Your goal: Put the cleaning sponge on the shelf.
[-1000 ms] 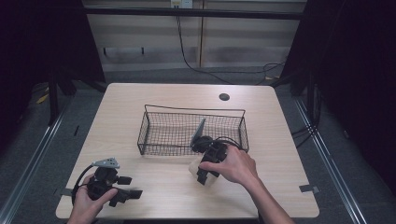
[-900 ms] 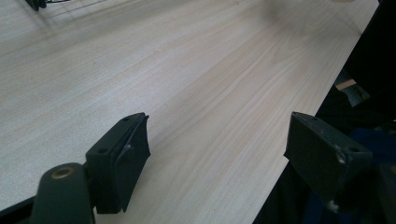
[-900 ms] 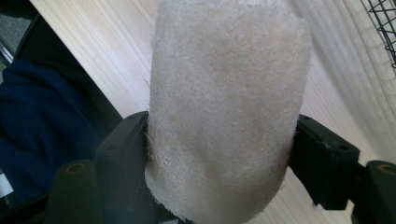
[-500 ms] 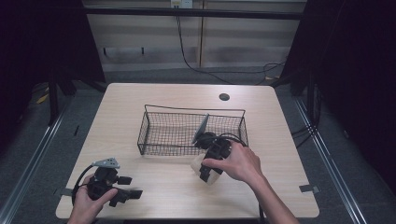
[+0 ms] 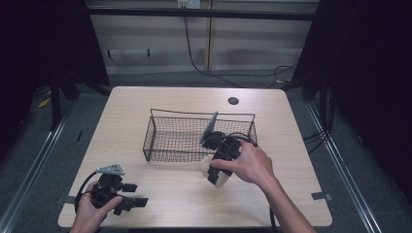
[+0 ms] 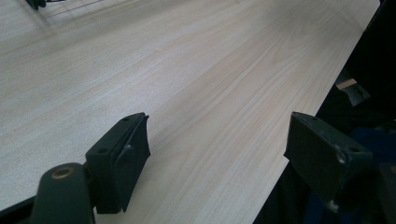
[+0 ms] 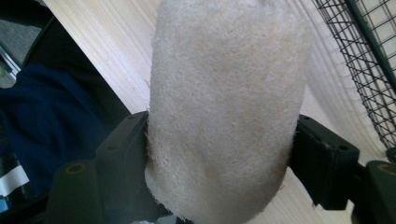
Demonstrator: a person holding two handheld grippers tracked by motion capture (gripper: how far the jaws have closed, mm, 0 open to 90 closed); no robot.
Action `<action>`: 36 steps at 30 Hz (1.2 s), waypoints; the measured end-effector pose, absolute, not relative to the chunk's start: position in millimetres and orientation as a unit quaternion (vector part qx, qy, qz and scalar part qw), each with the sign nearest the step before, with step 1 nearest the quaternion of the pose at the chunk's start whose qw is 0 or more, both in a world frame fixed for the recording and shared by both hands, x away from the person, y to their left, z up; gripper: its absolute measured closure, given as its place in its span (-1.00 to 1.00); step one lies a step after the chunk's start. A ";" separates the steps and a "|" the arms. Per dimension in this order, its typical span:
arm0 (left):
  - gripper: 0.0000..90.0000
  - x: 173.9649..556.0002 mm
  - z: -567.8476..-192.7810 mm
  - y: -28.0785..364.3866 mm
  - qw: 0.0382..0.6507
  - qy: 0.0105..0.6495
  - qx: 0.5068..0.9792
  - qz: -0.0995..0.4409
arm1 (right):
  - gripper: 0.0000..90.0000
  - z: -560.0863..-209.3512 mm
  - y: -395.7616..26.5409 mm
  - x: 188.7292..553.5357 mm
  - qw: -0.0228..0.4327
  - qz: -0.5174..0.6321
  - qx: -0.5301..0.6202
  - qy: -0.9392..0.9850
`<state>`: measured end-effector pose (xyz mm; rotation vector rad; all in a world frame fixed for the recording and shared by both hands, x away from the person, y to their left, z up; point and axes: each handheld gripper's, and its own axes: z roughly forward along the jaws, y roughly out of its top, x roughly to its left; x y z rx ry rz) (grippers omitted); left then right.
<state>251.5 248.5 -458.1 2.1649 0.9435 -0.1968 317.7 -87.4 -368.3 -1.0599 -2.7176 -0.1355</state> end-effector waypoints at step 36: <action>-0.53 251.9 -458.1 249.0 0.376 0.370 0.846 -0.077 | -0.44 -333.6 -95.6 354.4 0.118 -0.089 -0.380 -0.913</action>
